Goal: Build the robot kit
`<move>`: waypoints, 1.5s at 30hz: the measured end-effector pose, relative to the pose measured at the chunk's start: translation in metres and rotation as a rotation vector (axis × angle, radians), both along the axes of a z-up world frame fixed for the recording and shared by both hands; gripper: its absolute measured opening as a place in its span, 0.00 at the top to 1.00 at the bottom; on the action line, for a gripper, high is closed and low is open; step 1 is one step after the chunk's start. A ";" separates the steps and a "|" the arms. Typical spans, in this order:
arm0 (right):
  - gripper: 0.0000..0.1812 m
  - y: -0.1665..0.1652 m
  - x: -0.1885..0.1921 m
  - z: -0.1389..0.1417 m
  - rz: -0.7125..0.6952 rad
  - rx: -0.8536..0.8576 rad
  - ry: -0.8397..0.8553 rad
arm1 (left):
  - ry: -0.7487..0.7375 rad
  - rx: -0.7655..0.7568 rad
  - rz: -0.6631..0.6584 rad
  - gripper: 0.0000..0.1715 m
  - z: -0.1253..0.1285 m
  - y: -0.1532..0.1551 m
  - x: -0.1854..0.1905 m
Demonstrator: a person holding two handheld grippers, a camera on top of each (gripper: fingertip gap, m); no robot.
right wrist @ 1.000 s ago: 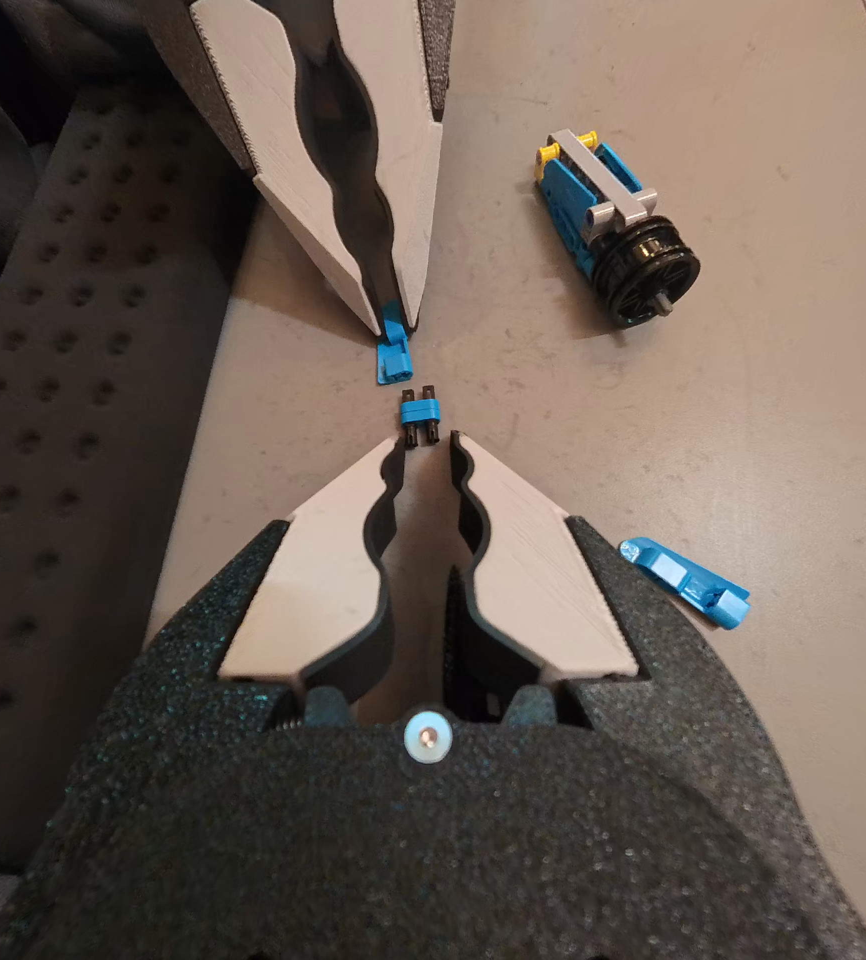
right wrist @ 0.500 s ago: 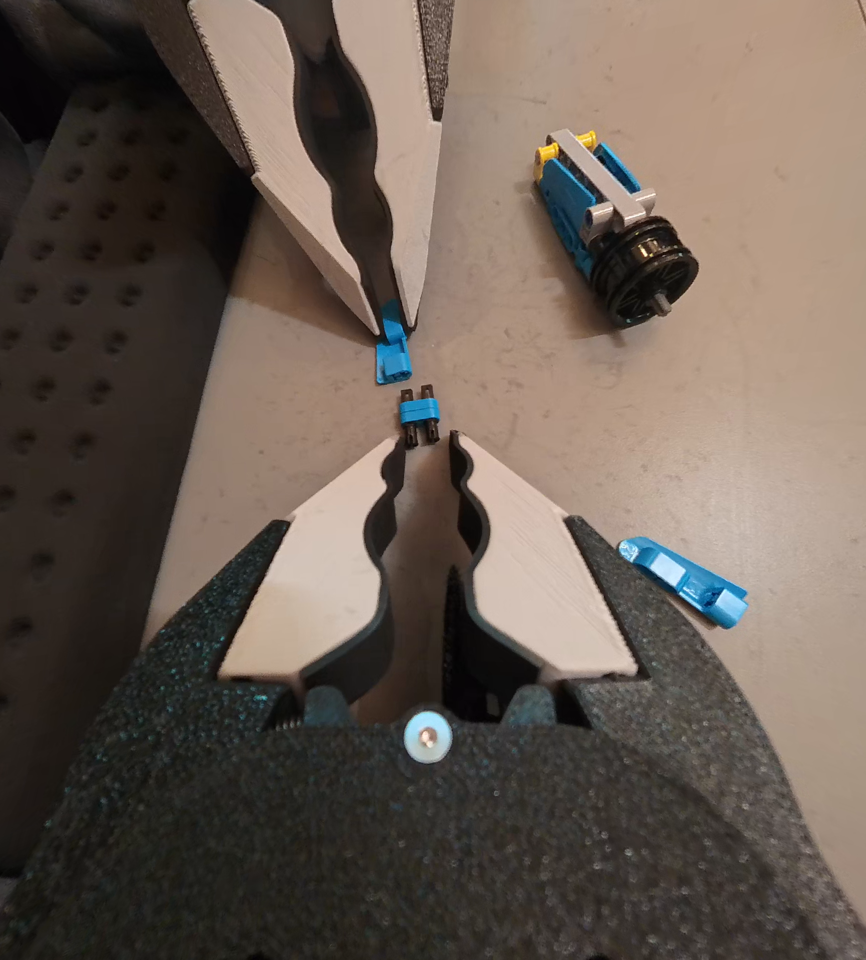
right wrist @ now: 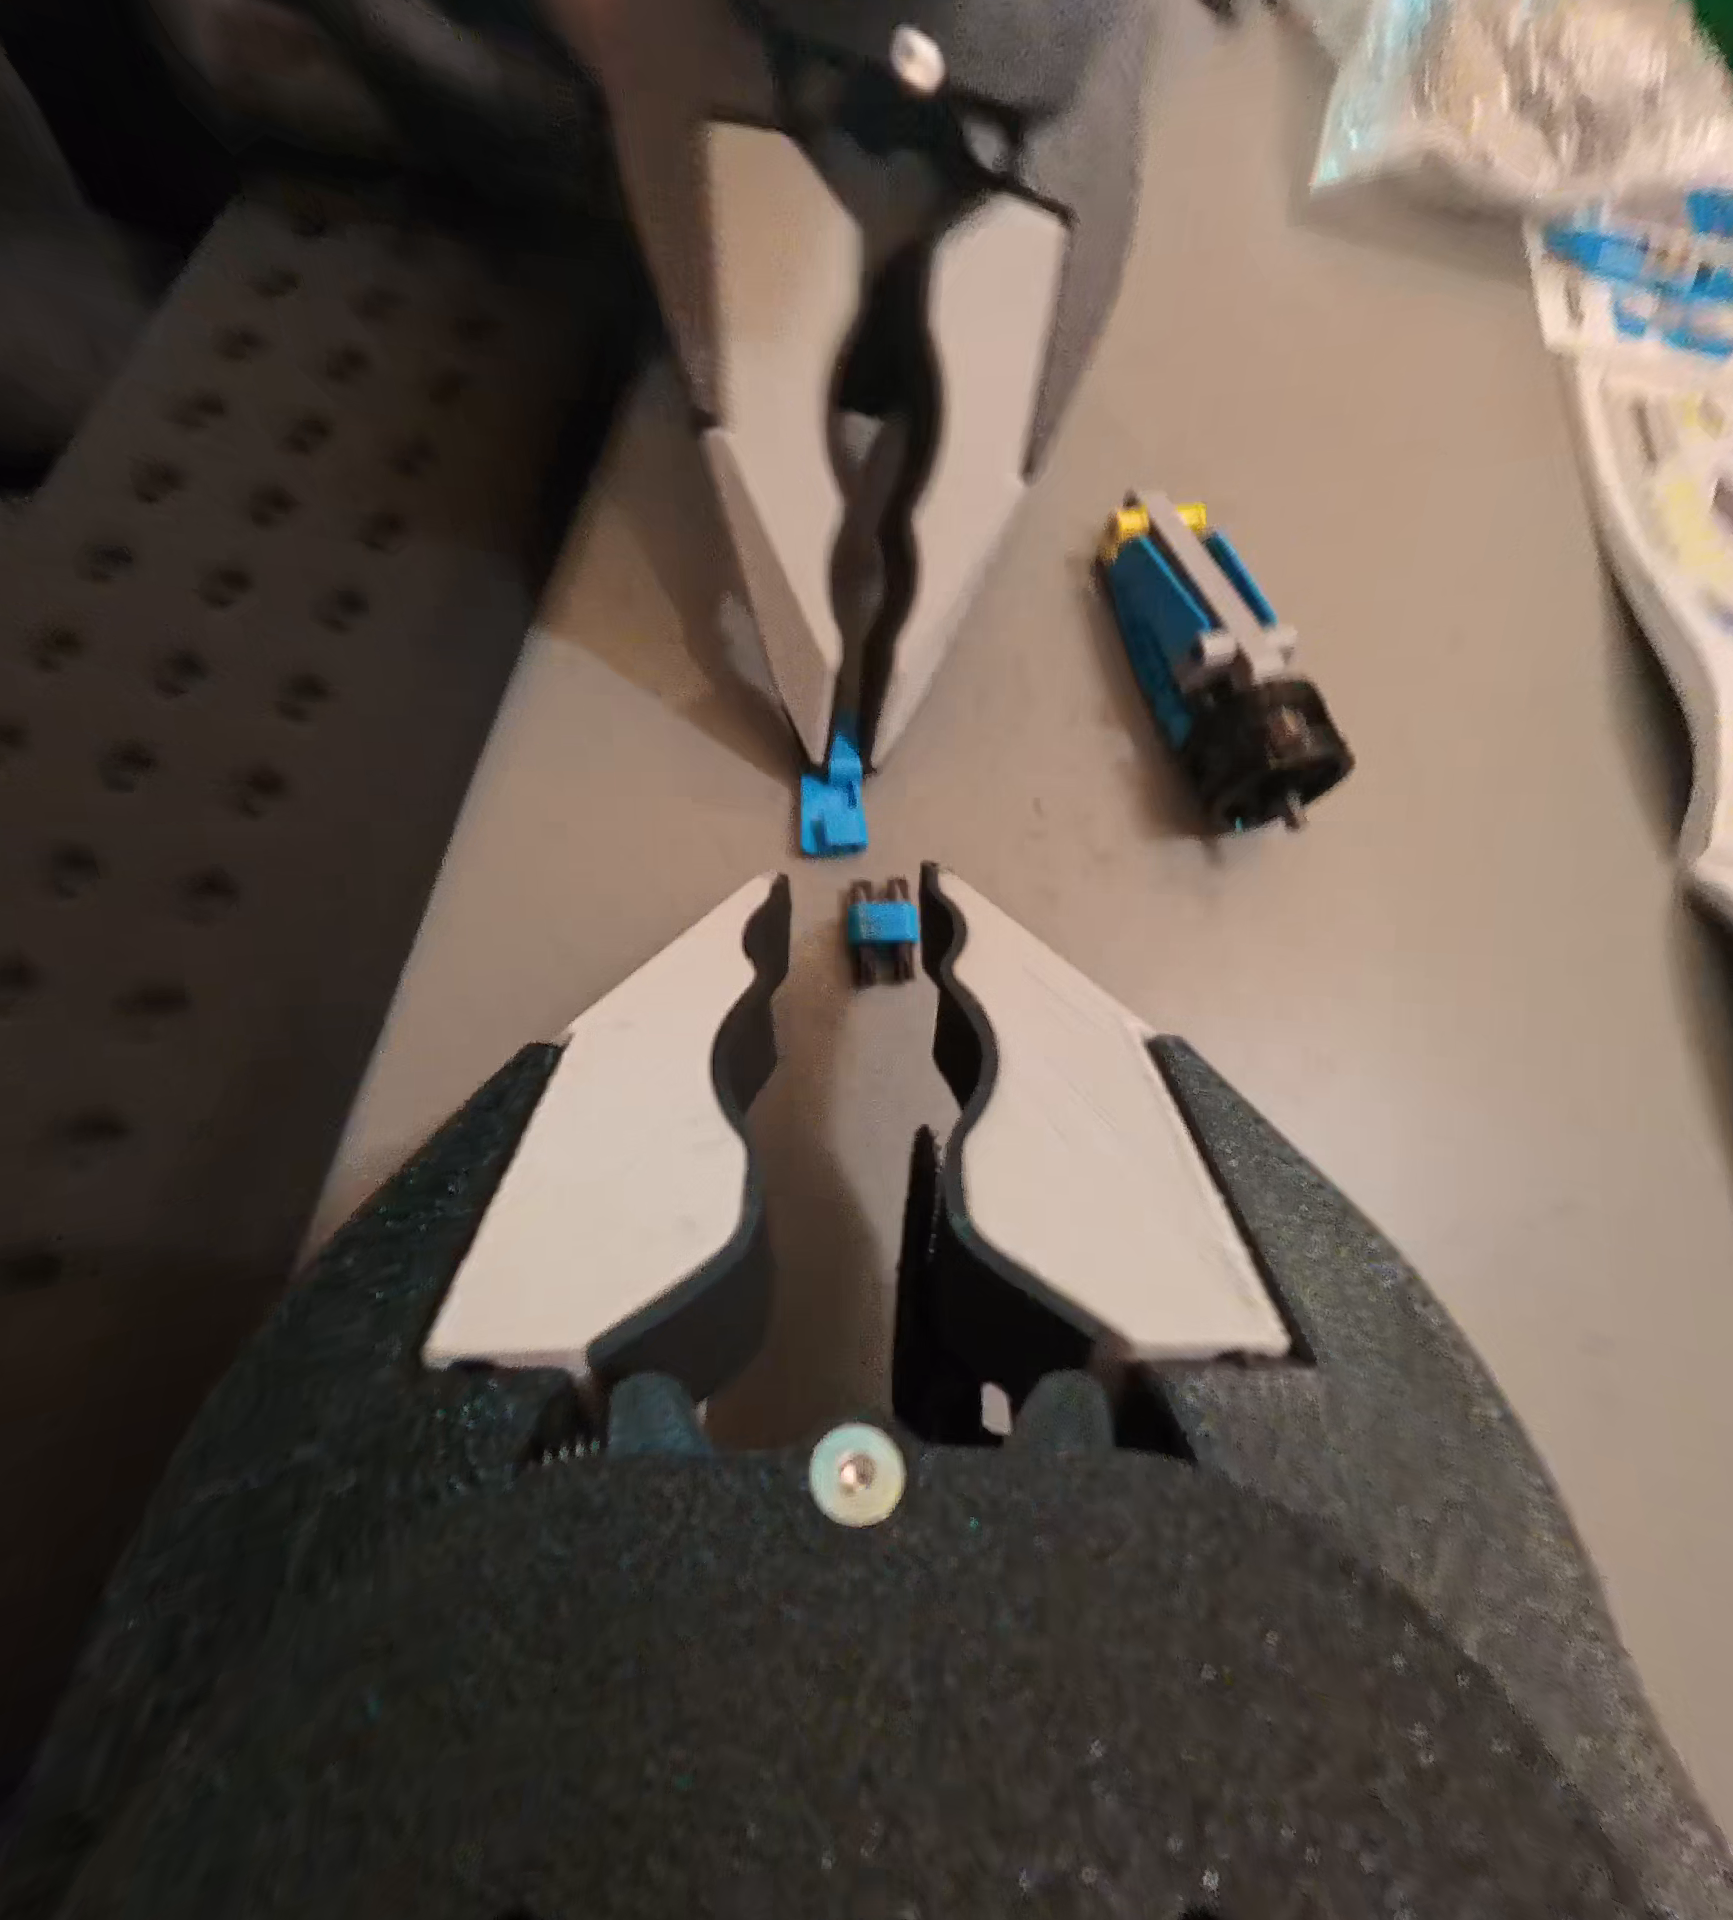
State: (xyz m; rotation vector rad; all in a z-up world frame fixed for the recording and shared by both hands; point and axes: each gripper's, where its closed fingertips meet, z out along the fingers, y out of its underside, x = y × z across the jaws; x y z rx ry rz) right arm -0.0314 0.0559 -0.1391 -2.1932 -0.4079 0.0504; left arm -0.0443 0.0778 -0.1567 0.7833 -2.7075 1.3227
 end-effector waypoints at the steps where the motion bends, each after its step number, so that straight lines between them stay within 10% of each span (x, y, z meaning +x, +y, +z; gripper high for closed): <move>1: 0.86 0.003 -0.005 0.002 0.017 0.009 -0.053 | 0.056 -0.044 0.008 0.96 0.003 -0.002 -0.001; 14: 0.95 0.013 -0.014 -0.006 0.051 0.009 -0.319 | 0.388 -0.276 0.047 0.96 0.016 -0.008 -0.009; 20: 0.96 0.013 -0.008 -0.004 0.000 -0.011 -0.145 | 0.155 -0.335 0.022 0.84 0.041 -0.004 -0.004; 24: 0.96 0.013 -0.013 -0.008 0.011 -0.033 -0.041 | -0.152 -0.038 -0.051 0.81 0.017 0.006 -0.003; 29: 0.96 0.015 -0.012 -0.011 0.002 -0.049 -0.018 | -0.300 0.127 -0.127 0.95 0.000 0.001 -0.005; 45: 0.84 -0.001 0.011 -0.015 -0.081 -0.086 0.109 | -0.205 0.110 -0.125 0.96 -0.004 0.000 -0.002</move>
